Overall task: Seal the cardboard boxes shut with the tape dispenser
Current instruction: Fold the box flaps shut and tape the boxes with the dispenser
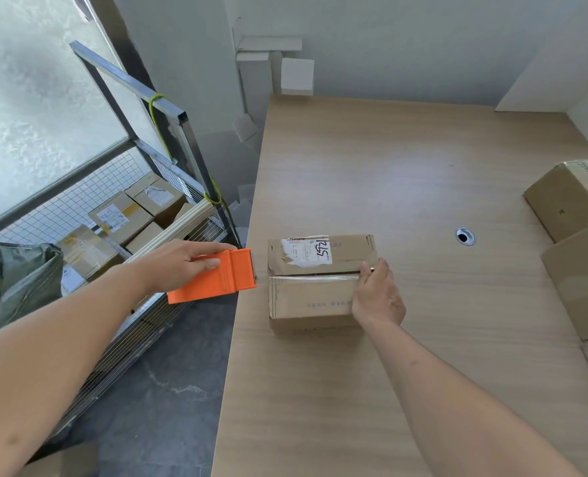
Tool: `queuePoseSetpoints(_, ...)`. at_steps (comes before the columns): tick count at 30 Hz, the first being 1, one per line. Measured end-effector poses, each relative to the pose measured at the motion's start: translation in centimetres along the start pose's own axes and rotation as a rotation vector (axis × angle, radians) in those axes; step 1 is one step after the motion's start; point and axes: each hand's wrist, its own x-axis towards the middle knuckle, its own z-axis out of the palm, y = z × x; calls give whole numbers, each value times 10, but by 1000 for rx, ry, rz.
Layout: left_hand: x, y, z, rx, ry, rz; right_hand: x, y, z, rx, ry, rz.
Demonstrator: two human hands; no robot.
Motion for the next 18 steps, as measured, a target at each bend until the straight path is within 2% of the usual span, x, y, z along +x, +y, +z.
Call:
queuePoseSetpoints(3,2,1,5,1,-43,12,2,3,-8,-107,8,-49)
queuePoseSetpoints(8,-3,15,26,-4,-101,83,4,-8,-18,-417,193,-76)
queuePoseSetpoints(11,-7,24,38,-26,-92,126,-11,-37,-11,-403,137,-120)
queuePoseSetpoints(15,-8,18,47,-67,-74,159,-47,-60,17,-165,35,-204)
queuePoseSetpoints(18,-9,21,48,-87,-66,165,-49,-58,26,-262,-59,-192)
